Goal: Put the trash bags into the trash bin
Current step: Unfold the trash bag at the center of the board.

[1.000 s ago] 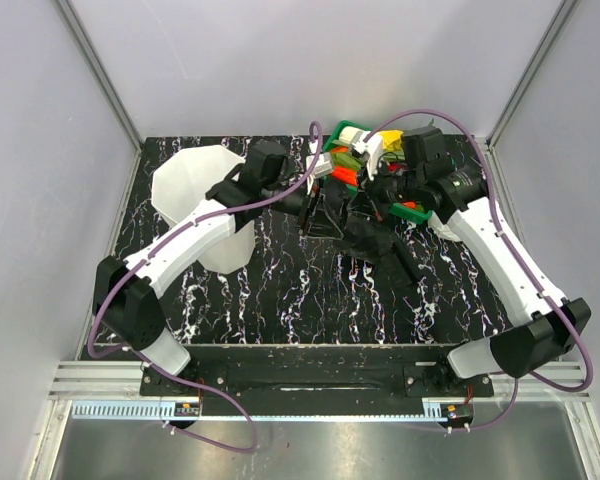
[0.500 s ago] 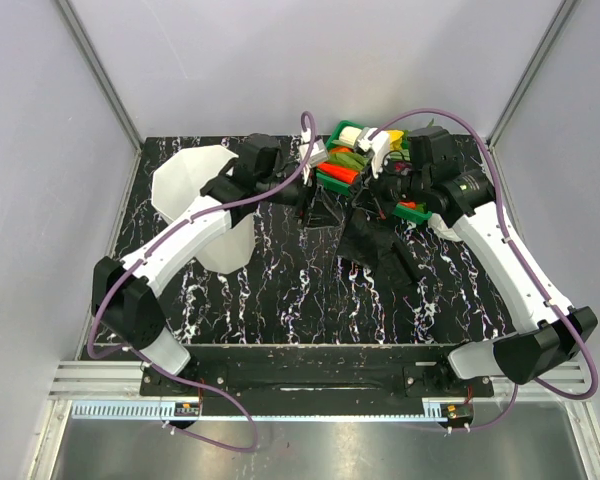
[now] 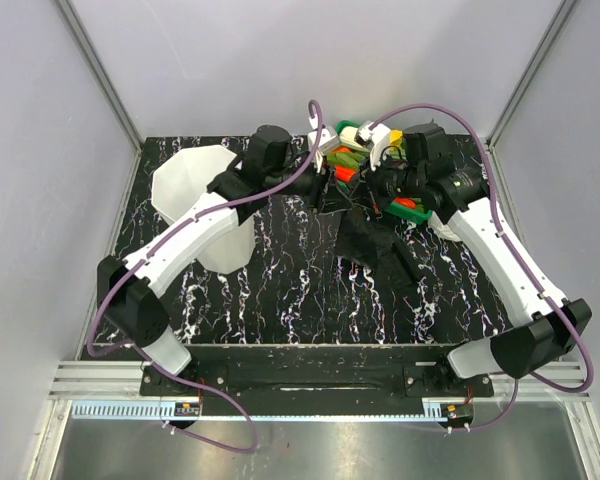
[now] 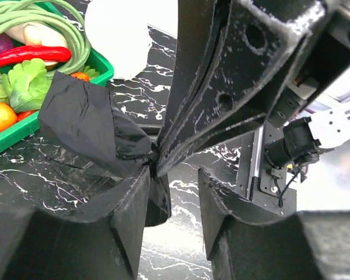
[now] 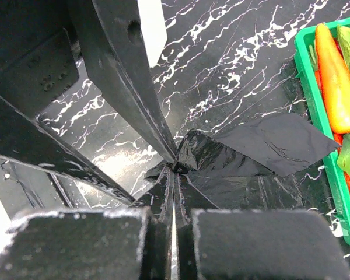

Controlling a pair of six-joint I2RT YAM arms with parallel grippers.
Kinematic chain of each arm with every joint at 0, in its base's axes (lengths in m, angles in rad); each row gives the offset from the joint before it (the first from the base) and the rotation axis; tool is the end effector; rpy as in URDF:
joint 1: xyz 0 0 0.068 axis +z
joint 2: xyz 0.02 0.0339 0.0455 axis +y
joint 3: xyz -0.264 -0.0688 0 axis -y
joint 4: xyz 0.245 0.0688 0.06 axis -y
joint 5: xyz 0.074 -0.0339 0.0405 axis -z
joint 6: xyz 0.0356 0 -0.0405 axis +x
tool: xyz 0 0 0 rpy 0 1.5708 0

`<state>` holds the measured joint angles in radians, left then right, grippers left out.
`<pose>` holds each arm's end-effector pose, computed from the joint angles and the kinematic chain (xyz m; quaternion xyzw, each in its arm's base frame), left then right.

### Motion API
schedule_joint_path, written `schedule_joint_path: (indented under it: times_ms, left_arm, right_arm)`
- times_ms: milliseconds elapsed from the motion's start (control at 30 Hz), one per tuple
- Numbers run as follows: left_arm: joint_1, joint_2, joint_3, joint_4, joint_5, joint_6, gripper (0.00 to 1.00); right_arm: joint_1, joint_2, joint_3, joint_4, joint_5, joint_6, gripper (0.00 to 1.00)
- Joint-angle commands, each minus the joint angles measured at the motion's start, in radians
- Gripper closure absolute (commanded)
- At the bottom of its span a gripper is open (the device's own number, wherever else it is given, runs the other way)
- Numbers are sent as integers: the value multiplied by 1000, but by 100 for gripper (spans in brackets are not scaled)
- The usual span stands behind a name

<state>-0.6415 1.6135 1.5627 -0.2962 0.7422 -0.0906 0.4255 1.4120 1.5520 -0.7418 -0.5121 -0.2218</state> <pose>0.2847 -0.2426 0.3907 0.4079 0.6774 -0.4688 0.3936 0.2652 0.1393 0.4083 -0.3841 0.7741 0.2688 0.4255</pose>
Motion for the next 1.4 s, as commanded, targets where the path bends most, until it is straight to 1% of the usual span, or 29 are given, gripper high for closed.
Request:
schedule_joint_path:
  times_ms: [0,67,200,333,467,533,733,833,867,1133,1200,1367]
  left_arm:
    - [-20,23,56,9,-109,0,58]
    - [-20,22,56,2,-128,14,61]
    - [-20,14,46,-4,-161,41,58]
    - [-20,8,51,-12,-158,57,55]
    - [-20,5,53,-17,-146,65,56]
    - [-20,8,53,-17,-136,65,61]
    - [-20,19,54,-12,-101,61,82]
    - [-20,23,60,-12,-93,60,97]
    - [-20,22,60,-14,-93,60,100]
    - [-17,3,56,-37,-98,83,100]
    - [-4,-9,46,-37,-96,109,100]
    - [54,-29,34,-31,-92,103,100]
  right_arm:
    - [4,2,19,51,14,48,100]
    - [4,-2,17,50,11,52,100]
    - [4,-8,11,51,9,50,100]
    - [1,-8,8,50,4,52,100]
    - [-4,-8,6,51,3,53,100]
    - [-7,-7,10,51,-5,55,100]
    - [-8,-8,7,51,-6,55,100]
    - [-8,-8,3,50,-14,56,100]
    - [-8,-7,2,51,-16,55,100]
    - [-17,-33,-20,44,4,29,100]
    - [-22,-42,-23,35,12,10,100]
    - [-45,-67,-35,12,17,-21,100]
